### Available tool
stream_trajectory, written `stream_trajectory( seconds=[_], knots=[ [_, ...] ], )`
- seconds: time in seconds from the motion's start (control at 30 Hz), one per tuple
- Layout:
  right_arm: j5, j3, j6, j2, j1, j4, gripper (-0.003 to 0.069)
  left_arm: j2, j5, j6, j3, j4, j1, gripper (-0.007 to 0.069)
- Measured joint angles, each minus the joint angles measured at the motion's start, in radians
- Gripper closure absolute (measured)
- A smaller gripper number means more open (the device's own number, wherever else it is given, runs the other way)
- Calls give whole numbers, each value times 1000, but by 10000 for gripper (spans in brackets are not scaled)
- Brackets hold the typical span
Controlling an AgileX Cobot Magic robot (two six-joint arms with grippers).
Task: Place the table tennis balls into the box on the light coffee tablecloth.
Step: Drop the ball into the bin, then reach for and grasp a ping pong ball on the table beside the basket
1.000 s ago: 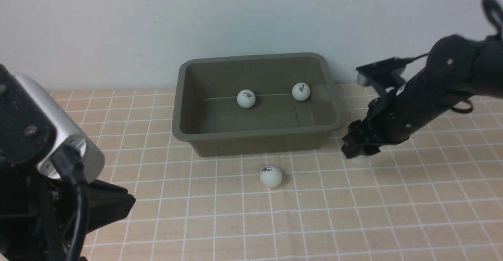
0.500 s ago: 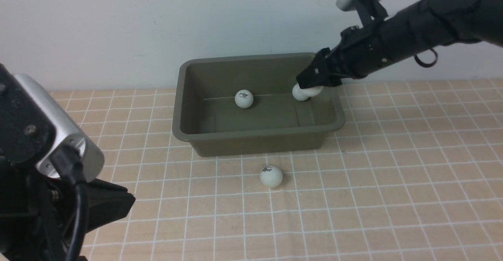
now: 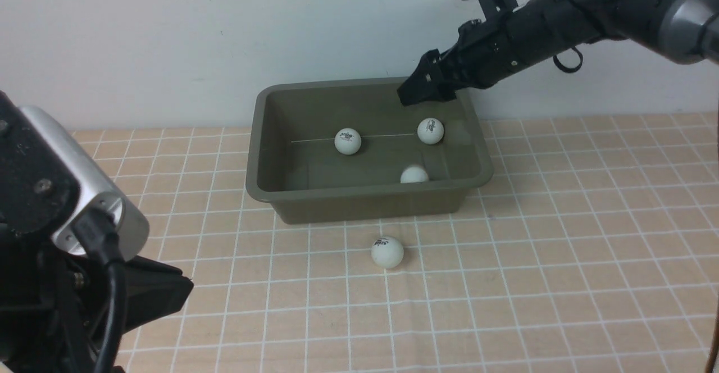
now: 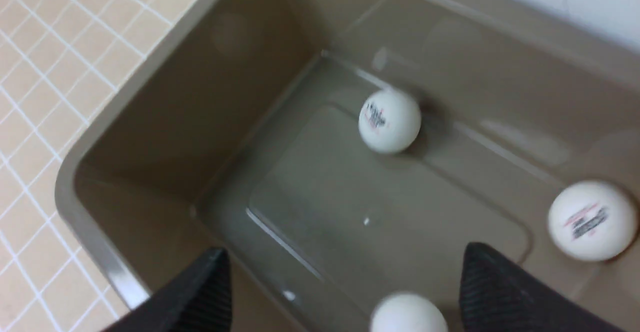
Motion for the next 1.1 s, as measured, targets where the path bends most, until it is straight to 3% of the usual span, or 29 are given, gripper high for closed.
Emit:
stream_trajectory(
  seconds=[0.17,0.3,0.43,0.6,0.63,0.67,0.77,1.0,1.1],
  knots=[
    [31,-32,143,-91,0,-179,117,0,0,0,0,0,0,621],
    [75,-38,330,-235,0,-316,191,0,-1,0,0,0,0,621],
    [182,-45,448,-360,0,-343,313,0,-18,0,0,0,0,621],
    [257,-32,469,-445,0,-301,517,0,-51,0,0,0,0,621],
    [257,-29,469,-447,0,-297,517,0,-51,0,0,0,0,621],
    [257,5,469,-464,6,-273,579,0,-58,0,1,0,0,621],
    [256,112,465,-490,41,-245,646,0,-74,0,1,-1,0,621],
    [250,438,393,-537,178,-244,675,0,-79,0,1,-1,0,621],
    [172,589,338,-540,240,-244,675,0,-78,0,1,-1,0,621]
  ],
)
